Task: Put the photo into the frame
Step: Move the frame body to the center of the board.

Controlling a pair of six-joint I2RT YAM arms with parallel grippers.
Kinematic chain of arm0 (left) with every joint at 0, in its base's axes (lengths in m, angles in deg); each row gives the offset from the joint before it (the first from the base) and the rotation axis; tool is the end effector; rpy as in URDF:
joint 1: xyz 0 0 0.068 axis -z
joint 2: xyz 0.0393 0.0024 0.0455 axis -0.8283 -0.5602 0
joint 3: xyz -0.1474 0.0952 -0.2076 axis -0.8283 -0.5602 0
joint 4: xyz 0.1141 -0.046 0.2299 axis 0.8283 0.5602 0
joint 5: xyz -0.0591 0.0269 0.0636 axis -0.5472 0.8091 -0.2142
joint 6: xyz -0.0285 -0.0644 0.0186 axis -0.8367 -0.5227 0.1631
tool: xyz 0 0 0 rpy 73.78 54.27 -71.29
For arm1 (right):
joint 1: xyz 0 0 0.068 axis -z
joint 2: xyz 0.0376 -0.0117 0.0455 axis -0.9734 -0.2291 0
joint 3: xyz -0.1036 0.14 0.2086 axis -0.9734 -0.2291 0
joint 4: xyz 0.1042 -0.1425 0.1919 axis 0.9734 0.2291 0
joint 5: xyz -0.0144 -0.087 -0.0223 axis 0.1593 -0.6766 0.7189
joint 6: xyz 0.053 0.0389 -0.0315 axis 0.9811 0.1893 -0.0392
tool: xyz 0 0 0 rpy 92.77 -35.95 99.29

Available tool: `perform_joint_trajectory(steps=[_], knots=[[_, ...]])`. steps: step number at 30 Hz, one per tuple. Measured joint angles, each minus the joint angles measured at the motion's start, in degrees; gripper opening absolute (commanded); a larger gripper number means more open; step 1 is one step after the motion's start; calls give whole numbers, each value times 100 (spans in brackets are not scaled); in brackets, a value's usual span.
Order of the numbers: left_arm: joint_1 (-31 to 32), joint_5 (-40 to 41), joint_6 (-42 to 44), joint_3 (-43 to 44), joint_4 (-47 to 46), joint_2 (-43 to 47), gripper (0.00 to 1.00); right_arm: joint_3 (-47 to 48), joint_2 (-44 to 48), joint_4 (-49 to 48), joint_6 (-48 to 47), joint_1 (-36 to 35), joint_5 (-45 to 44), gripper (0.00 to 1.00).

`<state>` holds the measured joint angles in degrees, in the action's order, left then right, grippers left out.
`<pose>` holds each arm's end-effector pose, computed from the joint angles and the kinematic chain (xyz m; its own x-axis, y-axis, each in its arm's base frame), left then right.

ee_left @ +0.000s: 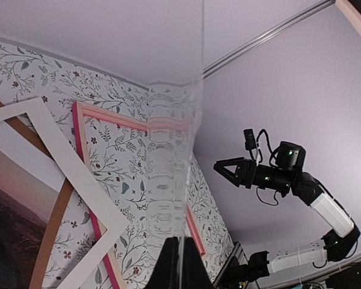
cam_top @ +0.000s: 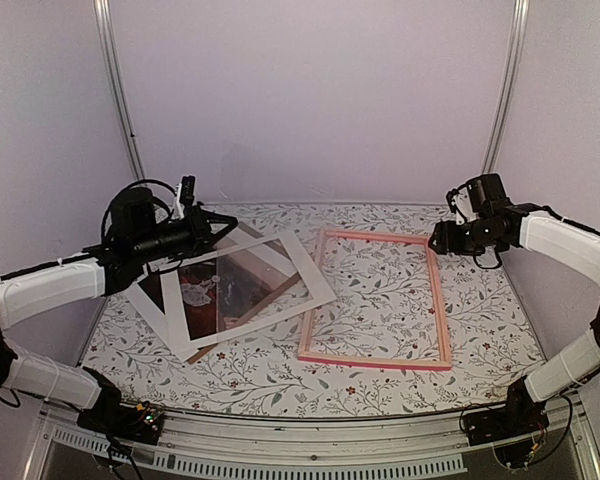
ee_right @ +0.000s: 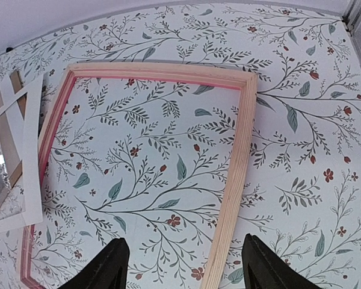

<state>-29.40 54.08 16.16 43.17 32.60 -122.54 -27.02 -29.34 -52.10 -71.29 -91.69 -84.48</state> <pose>0.2592 -0.1594 0.2820 -0.7138 -0.4304 -0.5524 0.3728 0.4343 -0.8200 0.3106 0.0853 0.2442 -0.7614 -0.0111 -0.6482 -0.1444 0.9776 0.1529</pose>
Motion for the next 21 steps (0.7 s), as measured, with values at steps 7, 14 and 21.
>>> perform_joint_trajectory(steps=[7,14,21], knots=[[-37,-15,-321,-98,-354,-380,0,0,-7,-103,-155,0,289,68],[-125,-92,-549,-315,-584,-713,0,0,-87,-133,-186,-7,476,68],[-195,-125,-455,-352,-555,-688,0,0,-105,-127,-192,-20,461,68]])
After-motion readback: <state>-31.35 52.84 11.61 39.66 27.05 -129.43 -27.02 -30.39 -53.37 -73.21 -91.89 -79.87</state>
